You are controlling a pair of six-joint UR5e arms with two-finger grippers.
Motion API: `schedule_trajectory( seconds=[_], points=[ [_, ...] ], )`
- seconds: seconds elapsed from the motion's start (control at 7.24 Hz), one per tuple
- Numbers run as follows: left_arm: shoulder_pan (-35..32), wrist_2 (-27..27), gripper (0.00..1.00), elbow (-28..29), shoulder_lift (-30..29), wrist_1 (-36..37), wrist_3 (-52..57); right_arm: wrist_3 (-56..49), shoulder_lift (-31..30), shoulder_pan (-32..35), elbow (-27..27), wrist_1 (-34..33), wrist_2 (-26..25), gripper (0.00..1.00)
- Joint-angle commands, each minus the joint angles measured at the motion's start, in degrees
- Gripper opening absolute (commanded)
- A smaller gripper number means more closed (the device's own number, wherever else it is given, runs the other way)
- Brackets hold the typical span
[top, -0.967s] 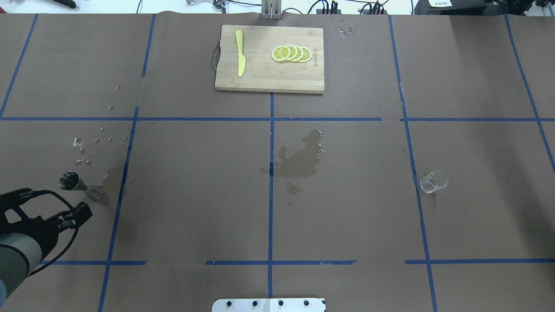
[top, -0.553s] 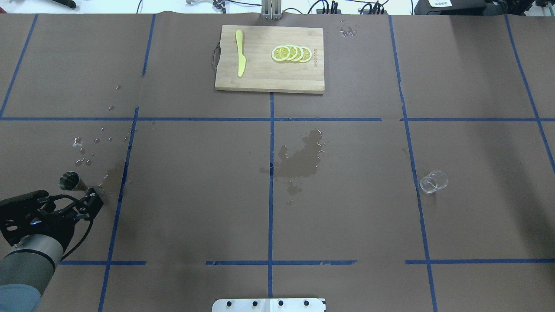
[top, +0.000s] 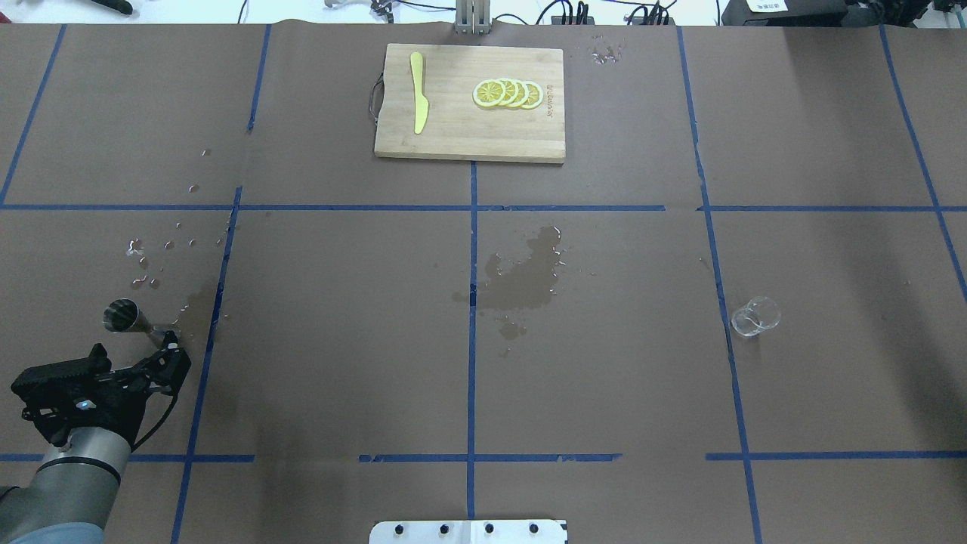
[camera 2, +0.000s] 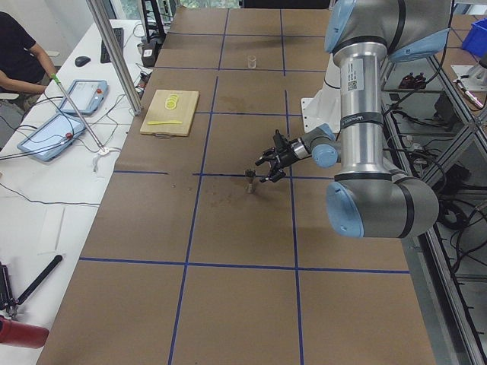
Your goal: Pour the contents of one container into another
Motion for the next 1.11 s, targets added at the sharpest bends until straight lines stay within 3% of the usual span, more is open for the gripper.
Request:
schedule_trajectory(
  seconds=[0.0, 0.69, 0.97],
  points=[
    [0.1, 0.5, 0.98, 5.6, -3.2, -0.4, -0.1, 0.0, 0.0, 0.0, 0.0, 0.0, 0.0, 1.00],
    [-4.2, 0.5, 0.97, 7.8, -3.5, -1.4, 0.0, 0.0, -0.1, 0.1, -0.2, -0.1, 0.1, 1.00],
    [-4.4, 0.4, 0.94, 9.1, -6.7, -1.4, 0.2, 0.0, -0.1, 0.1, -0.3, -0.1, 0.1, 1.00]
  ],
)
